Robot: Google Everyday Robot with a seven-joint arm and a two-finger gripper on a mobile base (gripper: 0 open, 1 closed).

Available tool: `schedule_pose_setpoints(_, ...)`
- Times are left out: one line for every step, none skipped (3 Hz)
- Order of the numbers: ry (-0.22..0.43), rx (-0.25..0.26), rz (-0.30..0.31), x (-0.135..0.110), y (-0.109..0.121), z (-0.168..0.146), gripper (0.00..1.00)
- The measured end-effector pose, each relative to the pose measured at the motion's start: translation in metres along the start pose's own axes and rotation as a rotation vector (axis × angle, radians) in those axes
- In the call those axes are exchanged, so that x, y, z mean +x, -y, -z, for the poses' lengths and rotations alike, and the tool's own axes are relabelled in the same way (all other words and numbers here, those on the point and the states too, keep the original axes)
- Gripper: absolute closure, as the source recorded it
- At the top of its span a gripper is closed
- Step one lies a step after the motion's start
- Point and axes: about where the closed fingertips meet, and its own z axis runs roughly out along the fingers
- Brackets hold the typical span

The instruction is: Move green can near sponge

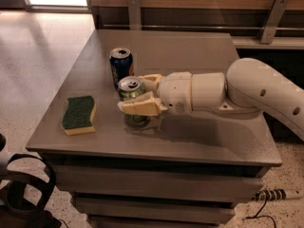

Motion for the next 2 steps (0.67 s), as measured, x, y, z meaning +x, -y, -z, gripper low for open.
schedule_pose_setpoints(0.000, -0.004, 0.002, -0.0012, -0.0015, -0.0018, 0.00)
schedule_pose_setpoints(0.000, -0.004, 0.002, -0.0012, -0.0015, -0.0019, 0.00)
